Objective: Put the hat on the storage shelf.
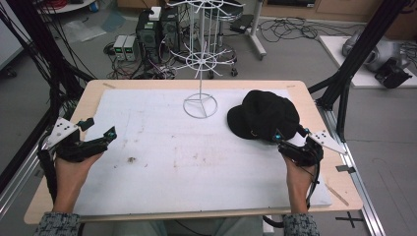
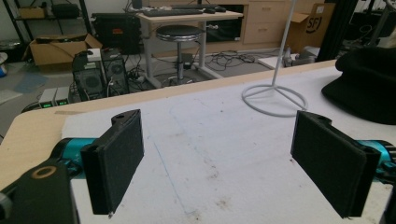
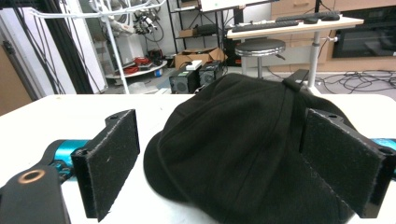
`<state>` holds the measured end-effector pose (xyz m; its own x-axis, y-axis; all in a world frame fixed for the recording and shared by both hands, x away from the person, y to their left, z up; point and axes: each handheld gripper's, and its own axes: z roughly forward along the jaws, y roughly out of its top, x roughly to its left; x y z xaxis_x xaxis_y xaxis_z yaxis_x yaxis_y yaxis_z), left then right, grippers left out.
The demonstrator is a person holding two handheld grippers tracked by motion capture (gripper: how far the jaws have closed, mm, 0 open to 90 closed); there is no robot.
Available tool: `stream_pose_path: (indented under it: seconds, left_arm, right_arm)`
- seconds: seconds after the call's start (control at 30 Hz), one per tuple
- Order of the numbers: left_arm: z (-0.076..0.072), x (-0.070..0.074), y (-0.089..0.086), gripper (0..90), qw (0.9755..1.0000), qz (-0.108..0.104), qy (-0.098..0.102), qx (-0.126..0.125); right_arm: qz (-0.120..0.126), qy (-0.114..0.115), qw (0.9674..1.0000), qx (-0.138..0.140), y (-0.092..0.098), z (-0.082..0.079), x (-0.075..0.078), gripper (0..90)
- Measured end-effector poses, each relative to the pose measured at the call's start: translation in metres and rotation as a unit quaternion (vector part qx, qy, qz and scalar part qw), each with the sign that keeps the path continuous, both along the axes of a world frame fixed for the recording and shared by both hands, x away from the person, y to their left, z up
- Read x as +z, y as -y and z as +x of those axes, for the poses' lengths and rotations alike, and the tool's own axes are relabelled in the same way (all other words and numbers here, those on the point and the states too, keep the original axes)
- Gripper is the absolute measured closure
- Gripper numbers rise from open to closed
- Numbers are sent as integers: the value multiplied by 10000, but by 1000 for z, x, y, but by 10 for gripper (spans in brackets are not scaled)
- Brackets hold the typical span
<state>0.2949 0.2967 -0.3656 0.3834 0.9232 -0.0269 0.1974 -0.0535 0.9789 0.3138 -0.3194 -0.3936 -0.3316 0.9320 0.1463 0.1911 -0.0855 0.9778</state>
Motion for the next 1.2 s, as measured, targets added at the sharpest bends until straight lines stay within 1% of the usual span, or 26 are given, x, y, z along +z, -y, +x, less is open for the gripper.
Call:
stream_pose_path:
  seconds: [0.1,0.17,0.2,0.23,0.27,0.3,0.33,0.37,0.43,0.5,0.53,0.63,0.67,0.73,0.77,0.8,0.93,1.0,1.03,1.07,1.13,1.17,1.2]
  left_arm:
    - [0,0,-1,176,10000,-16,26,19]
    - [1,0,-2,177,10000,-31,48,11]
    - [1,0,-2,177,10000,-42,54,20]
    - [1,0,-2,177,10000,-42,54,20]
    - [1,0,-2,177,10000,-37,49,19]
    - [1,-1,-2,177,10000,-34,45,12]
    - [1,-1,-2,177,10000,-33,45,16]
    - [1,-1,-2,178,10000,-42,56,32]
    - [1,-1,-3,179,10000,-48,72,42]
    - [1,-1,-3,179,9999,-55,74,53]
    - [0,-1,-3,179,9999,-67,80,60]
    - [0,-1,-4,180,9999,-60,83,51]
    - [0,-1,-4,179,9999,-63,79,54]
    - [1,-1,-4,179,9999,-66,76,59]
    - [1,-1,-4,180,9999,-67,73,58]
    - [1,-2,-4,180,9999,-70,76,58]
    - [2,-2,-5,180,9999,-67,53,60]
    - [2,-2,-5,179,9999,-65,59,66]
    - [2,-2,-6,179,9999,-62,53,70]
    - [2,-2,-6,180,9999,-65,62,78]
    - [2,-2,-7,180,9999,-74,60,79]
    - [2,-2,-7,180,9999,-79,65,81]
    - [2,-2,-7,181,9999,-75,63,79]
  right_arm:
    - [-73,-127,9999,26,0,14,1,113]
    - [-178,-170,9997,-11,-1,23,2,113]
    - [-179,-210,9996,-28,-1,28,2,113]
    - [-179,-210,9996,-28,-1,28,2,113]
    - [-148,-232,9996,-21,-1,32,2,113]
    - [-81,-228,9997,-35,-1,41,1,113]
    - [-81,-228,9997,-35,-1,41,1,113]
    - [-47,-295,9995,-43,-2,50,-1,113]
    - [-52,-365,9993,-73,-3,57,-4,113]
    - [-51,-402,9991,-103,-3,61,-6,113]
    - [-12,-472,9988,-126,-3,66,-10,113]
    - [-19,-488,9986,-186,-2,71,-13,113]
    - [4,-517,9984,-235,-1,75,-15,113]
    - [10,-556,9981,-263,0,77,-16,113]
    - [103,-586,9978,-293,3,81,-18,113]
    - [103,-586,9978,-293,3,81,-18,113]
    - [319,-769,9962,-274,4,92,-22,114]
    - [339,-788,9959,-285,4,93,-23,114]
    - [372,-839,9954,-274,4,95,-25,115]
    - [495,-1014,9932,-274,5,99,-30,115]
    - [519,-1059,9926,-278,5,100,-31,122]
    - [583,-1120,9916,-280,6,101,-33,153]
    - [616,-1137,9913,-225,6,101,-34,277]
